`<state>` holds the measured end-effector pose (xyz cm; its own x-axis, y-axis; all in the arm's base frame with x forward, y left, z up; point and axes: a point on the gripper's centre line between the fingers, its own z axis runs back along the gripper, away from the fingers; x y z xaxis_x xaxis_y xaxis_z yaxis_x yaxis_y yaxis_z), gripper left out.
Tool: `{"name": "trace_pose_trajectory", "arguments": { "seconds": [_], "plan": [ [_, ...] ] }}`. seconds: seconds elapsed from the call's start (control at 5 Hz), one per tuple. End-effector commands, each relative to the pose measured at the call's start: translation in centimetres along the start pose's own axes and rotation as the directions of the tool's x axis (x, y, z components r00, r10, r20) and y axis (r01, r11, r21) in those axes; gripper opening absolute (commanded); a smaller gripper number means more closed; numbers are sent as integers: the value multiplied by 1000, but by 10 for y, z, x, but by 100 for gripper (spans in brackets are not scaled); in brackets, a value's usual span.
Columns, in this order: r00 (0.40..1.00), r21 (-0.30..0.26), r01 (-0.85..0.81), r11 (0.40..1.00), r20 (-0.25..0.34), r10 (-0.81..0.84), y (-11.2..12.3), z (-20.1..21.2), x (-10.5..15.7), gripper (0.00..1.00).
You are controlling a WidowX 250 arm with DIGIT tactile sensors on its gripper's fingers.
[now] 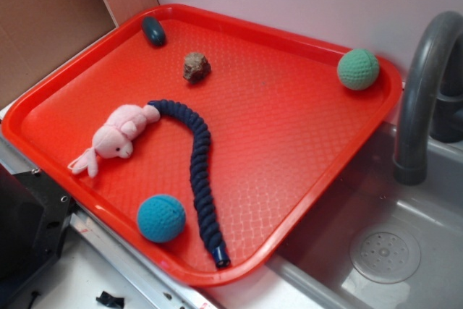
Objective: Grab the blue rope.
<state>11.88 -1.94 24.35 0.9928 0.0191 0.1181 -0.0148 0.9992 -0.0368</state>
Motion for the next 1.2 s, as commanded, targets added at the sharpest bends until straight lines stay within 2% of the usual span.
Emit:
{"name": "trace_pose_trajectory", "arguments": {
  "seconds": [0.0,0.2,0.4,0.6,0.8,1.0],
  "plan": [
    [1000,0,0,1000,0,0,0,0,0,100],
    [975,-58,-206,977,69,210,-14,-16,8,100],
    [899,-51,-424,904,92,427,-23,-44,19,100],
    [850,-23,-526,850,16,526,-34,-73,33,100],
    [785,-37,-619,785,-1,619,-42,-108,44,100],
    [770,-47,-638,769,-3,638,-50,-140,51,100]
  ]
}}
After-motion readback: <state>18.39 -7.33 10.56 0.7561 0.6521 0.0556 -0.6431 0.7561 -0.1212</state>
